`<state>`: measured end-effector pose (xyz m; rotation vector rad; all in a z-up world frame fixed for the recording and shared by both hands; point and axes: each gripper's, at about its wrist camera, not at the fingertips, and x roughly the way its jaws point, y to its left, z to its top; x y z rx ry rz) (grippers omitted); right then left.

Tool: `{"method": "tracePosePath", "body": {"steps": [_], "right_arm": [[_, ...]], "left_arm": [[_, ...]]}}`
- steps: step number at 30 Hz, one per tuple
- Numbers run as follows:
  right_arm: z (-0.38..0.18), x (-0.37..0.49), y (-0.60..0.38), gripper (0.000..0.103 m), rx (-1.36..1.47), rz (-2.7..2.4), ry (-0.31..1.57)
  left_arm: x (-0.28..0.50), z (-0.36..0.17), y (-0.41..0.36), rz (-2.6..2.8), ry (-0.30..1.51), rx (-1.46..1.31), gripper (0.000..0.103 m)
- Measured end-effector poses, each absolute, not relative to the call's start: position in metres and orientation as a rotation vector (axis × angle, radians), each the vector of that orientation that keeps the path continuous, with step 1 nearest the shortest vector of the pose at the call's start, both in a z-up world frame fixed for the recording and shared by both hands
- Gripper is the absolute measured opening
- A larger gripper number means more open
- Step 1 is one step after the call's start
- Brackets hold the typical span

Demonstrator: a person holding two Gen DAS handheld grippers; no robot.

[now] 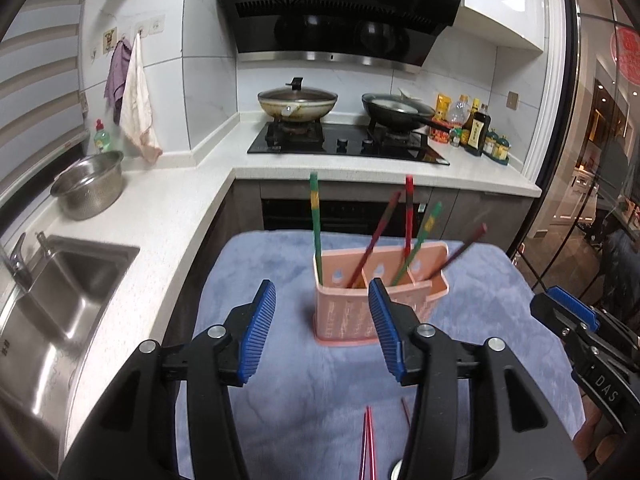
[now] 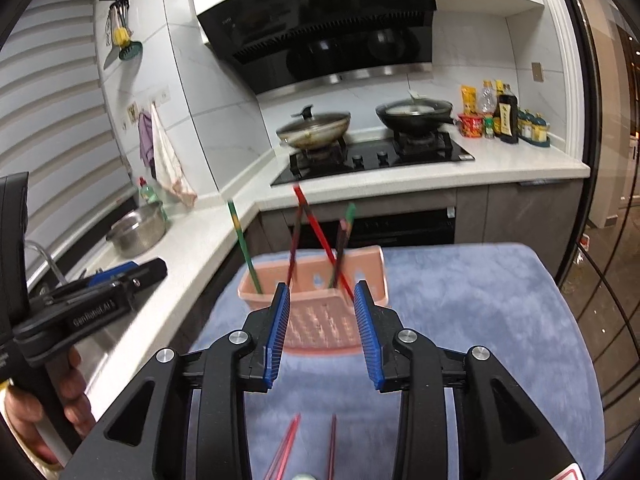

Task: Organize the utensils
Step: 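Return to the row and grasp a dark red chopstick with each tool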

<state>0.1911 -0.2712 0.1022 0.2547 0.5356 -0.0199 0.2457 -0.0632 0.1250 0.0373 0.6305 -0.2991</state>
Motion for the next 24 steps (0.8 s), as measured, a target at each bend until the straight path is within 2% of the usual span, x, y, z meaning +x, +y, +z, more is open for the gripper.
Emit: {"method": "tracePosePath", "body": {"steps": [8,15,24], "right_arm": [[0.053,0.132,-0.259,0.033,0.174,-0.053,0.644],[-0.011,0.083,-0.248,0.033,0.197,-0.055,0.796],[-0.067,0.048,-0.221,0.033,0.167,-0.024,0.918]], "left_arm": [[0.201,0.081,-0.040,-0.287,0.708,0.067,0.048],[0.161,0.020,-0.021,-0.273,0.861,0.078,0.048],[0.122,-0.039,-0.018,-0.283,1.009,0.088,0.048]]}}
